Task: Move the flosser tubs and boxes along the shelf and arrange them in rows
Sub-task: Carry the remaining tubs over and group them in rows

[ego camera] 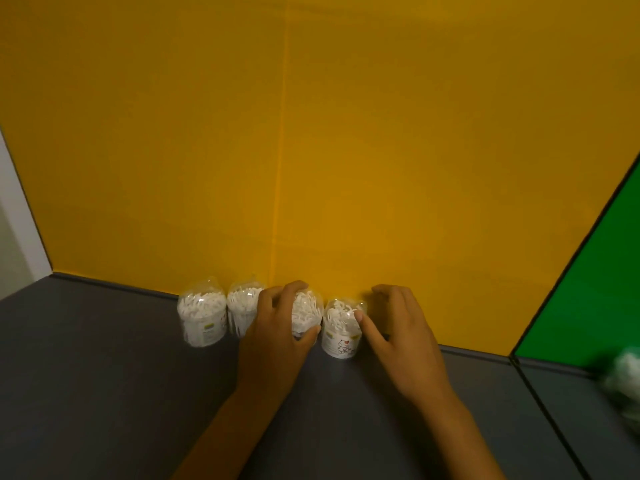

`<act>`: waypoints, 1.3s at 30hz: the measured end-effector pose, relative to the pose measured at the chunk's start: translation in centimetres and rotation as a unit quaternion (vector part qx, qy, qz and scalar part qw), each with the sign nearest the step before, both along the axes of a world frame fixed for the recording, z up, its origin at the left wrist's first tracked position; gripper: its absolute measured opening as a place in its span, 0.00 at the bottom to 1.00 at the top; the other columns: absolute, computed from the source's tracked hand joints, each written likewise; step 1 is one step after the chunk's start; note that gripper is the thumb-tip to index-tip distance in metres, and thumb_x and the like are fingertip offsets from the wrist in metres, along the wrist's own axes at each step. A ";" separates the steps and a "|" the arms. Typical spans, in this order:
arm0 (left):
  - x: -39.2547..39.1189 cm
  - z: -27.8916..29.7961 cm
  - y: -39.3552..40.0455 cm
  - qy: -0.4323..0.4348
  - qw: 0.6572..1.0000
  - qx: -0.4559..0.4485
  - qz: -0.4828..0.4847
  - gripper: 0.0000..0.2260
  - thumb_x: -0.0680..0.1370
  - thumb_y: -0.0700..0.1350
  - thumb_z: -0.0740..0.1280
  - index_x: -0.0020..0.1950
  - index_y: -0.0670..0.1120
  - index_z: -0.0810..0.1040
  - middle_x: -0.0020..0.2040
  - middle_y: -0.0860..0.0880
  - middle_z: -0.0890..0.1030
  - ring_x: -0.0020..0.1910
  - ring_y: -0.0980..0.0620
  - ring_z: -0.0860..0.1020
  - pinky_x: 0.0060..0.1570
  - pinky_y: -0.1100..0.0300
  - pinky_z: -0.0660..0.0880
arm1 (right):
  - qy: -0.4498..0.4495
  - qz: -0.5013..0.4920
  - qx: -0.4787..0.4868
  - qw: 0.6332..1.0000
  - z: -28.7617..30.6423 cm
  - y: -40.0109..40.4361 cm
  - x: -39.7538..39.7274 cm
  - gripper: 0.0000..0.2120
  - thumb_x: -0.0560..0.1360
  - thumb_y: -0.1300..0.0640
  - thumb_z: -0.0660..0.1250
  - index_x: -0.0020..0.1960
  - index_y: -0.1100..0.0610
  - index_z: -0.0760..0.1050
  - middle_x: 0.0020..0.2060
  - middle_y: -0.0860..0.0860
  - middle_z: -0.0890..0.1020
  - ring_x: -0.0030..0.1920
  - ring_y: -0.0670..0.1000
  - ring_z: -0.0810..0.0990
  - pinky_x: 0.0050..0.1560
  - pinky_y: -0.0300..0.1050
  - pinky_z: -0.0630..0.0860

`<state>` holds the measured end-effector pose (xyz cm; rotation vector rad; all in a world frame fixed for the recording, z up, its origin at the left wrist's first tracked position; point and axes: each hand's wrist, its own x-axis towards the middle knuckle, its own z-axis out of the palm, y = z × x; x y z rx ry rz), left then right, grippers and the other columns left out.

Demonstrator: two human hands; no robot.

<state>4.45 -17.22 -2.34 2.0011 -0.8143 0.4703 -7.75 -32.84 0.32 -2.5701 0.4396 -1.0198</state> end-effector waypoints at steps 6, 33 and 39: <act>0.3 1.7 1.4 0.036 0.984 -0.157 -0.073 0.30 0.71 0.51 0.72 0.68 0.67 0.64 0.61 0.61 0.67 0.60 0.58 0.71 0.53 0.65 0.73 | -0.007 0.015 0.029 0.999 -0.5 -0.4 -0.1 0.22 0.78 0.39 0.62 0.67 0.47 0.67 0.61 0.43 0.72 0.60 0.42 0.72 0.56 0.38 0.74; -1.0 4.3 2.8 0.240 0.903 -0.297 -0.197 0.26 0.76 0.41 0.68 0.73 0.54 0.66 0.66 0.66 0.67 0.57 0.78 0.69 0.47 0.78 0.70 | 0.014 0.121 0.187 0.975 -2.1 0.2 0.5 0.34 0.69 0.55 0.78 0.68 0.41 0.65 0.62 0.42 0.76 0.59 0.43 0.78 0.56 0.47 0.79; -4.2 5.1 3.8 0.253 0.896 -0.301 -0.208 0.23 0.77 0.36 0.67 0.71 0.48 0.69 0.59 0.67 0.70 0.50 0.79 0.72 0.40 0.78 0.72 | -0.046 0.095 0.269 0.957 -0.4 1.1 -4.5 0.36 0.70 0.55 0.77 0.70 0.39 0.62 0.61 0.42 0.76 0.54 0.37 0.78 0.47 0.34 0.79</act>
